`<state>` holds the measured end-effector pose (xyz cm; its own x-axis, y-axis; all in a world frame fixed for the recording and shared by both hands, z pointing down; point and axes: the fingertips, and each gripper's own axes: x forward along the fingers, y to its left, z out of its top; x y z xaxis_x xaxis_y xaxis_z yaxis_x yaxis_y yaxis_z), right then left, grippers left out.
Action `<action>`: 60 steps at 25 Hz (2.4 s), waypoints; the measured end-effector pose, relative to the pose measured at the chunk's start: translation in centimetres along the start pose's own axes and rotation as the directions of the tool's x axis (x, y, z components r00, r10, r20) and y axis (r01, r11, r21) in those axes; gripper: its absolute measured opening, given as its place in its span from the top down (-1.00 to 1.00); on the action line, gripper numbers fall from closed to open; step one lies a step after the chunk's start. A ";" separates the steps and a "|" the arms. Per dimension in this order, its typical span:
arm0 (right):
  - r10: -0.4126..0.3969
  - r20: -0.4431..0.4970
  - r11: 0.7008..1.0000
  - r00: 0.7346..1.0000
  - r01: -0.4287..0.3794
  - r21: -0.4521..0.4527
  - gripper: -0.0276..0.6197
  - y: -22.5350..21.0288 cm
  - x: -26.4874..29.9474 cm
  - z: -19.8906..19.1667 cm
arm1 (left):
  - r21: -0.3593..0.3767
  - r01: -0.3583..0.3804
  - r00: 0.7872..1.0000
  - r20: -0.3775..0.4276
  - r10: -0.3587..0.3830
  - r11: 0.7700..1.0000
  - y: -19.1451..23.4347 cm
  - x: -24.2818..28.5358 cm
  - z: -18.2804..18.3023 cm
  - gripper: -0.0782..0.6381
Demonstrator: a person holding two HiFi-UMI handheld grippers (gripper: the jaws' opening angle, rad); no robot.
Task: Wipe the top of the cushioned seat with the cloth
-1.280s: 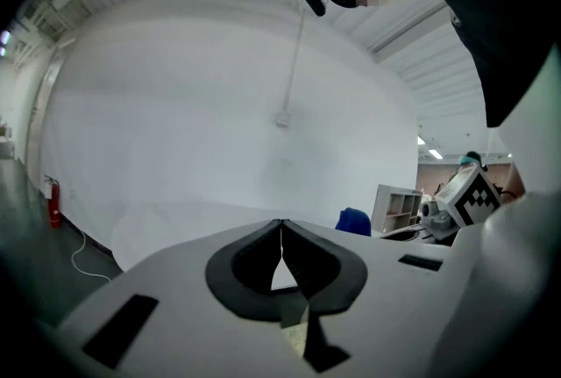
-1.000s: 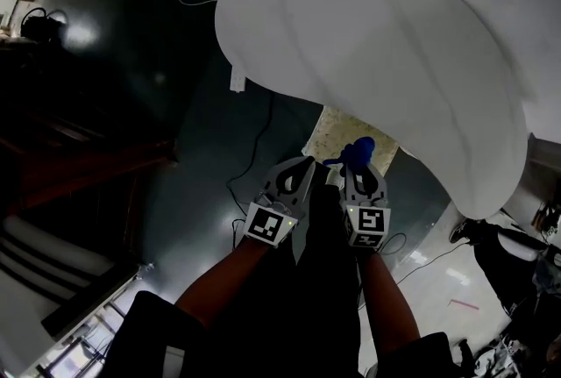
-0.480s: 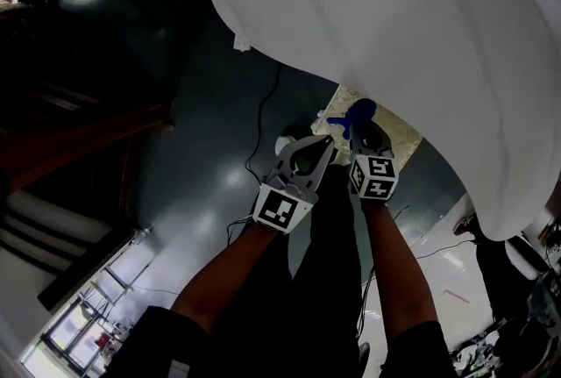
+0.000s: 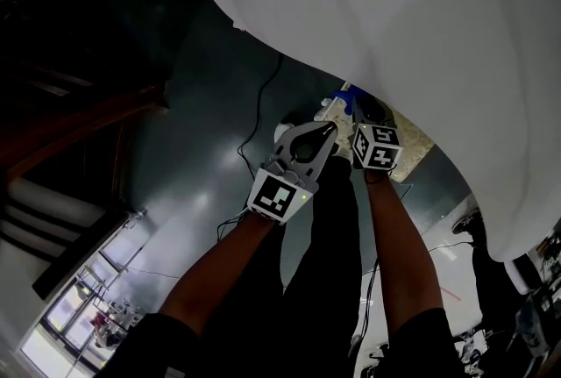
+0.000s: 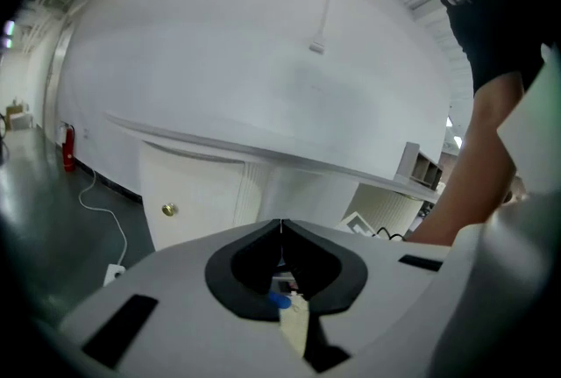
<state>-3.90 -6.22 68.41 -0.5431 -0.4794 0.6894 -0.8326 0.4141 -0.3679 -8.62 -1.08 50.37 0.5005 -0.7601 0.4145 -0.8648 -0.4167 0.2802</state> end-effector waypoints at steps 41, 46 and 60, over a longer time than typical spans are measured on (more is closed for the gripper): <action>-0.064 -0.117 0.984 0.991 0.082 0.156 0.61 -7.4 4.0 -7.3 | 0.080 0.137 0.974 -0.193 -0.120 0.987 -3.2 2.4 -4.1 0.74; -0.093 -0.139 0.984 0.986 0.112 0.138 0.61 -9.4 1.7 -7.5 | 0.090 0.159 0.970 -0.200 -0.139 0.983 -4.7 3.1 -4.4 0.74; -0.172 -0.152 0.969 0.973 0.195 0.150 0.61 -15.0 -3.7 -9.5 | 0.150 0.201 0.967 -0.190 -0.172 0.968 -8.1 4.3 -4.0 0.74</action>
<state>11.63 -3.30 77.28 -0.3689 -0.4203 0.8290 -0.9291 0.1923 -0.3159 0.75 0.98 53.31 0.6398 -0.5683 0.5173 -0.7424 -0.6312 0.2247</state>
